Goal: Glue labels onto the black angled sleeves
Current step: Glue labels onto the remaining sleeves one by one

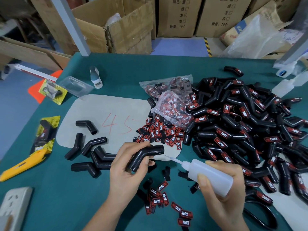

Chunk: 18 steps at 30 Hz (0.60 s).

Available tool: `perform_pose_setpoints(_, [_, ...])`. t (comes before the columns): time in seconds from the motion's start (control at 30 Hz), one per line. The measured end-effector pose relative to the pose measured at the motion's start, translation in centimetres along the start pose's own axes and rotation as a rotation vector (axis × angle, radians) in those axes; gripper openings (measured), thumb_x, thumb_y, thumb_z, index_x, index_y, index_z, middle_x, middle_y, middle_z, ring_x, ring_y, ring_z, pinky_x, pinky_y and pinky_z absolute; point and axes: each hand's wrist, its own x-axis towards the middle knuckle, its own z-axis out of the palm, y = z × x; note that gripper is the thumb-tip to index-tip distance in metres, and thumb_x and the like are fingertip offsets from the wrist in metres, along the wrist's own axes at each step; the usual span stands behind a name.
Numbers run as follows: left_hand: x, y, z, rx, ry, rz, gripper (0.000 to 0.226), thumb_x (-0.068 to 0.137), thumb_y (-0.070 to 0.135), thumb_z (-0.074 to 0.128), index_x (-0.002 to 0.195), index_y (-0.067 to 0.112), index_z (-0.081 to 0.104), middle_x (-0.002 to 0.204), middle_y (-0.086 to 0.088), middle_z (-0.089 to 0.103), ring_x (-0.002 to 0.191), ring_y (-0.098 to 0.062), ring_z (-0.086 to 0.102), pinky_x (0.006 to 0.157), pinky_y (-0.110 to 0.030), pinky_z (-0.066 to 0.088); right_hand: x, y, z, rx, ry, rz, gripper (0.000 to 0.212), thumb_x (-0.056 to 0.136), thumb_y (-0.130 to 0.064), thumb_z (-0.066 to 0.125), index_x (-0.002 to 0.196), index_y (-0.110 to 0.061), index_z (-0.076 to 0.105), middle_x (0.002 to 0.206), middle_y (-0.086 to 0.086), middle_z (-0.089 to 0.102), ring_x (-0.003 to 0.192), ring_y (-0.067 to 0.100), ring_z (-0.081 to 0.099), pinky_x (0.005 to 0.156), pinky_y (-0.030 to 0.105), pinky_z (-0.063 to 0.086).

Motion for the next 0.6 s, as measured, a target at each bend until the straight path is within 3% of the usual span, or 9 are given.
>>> perform_pose_setpoints(0.17, [0.07,0.08,0.07,-0.004,0.0,-0.005,0.028,0.094,0.016,0.066,0.121,0.018,0.074,0.108,0.001,0.063,0.076,-0.02,0.074,0.075,-0.023,0.062,0.03,-0.09,0.04,-0.019,-0.003,0.0,0.033,0.09,-0.071,0.064,0.119,-0.058,0.054,0.114,-0.032,0.065,0.092,0.003,0.069,0.065,0.026,0.057])
perform_pose_setpoints(0.3, [0.16,0.05,0.09,-0.002,0.012,-0.005,0.027,0.094,0.016,0.066,0.12,0.017,0.074,0.108,-0.004,0.063,0.078,-0.022,0.073,0.074,-0.023,0.062,0.09,-0.39,0.06,-0.012,0.022,-0.006,0.032,0.092,-0.069,0.063,0.12,-0.057,0.054,0.116,-0.034,0.065,0.099,-0.005,0.067,0.075,0.011,0.053])
perform_pose_setpoints(0.6, [0.2,0.32,0.04,-0.003,0.024,0.0,0.027,0.094,0.016,0.066,0.118,0.025,0.075,0.108,-0.001,0.064,0.076,-0.021,0.074,0.075,-0.021,0.061,0.25,-0.29,-0.05,0.003,0.019,-0.008,0.033,0.092,-0.067,0.065,0.121,-0.054,0.055,0.115,-0.031,0.066,0.093,0.0,0.069,0.067,0.013,0.054])
